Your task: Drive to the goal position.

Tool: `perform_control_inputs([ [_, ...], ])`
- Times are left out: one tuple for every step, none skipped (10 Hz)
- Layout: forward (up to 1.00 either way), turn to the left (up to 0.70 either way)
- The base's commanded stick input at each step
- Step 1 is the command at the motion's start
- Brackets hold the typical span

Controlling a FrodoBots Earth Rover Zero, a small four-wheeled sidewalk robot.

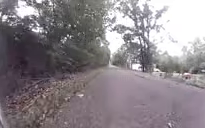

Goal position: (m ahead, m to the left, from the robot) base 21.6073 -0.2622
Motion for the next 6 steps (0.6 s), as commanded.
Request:
perform_control_inputs([
  [0.7, 0.0],
  [0.7, 0.0],
  [0.7, 0.0],
  [0.7, 0.0],
  [0.7, 0.0],
  [0.7, 0.0],
])
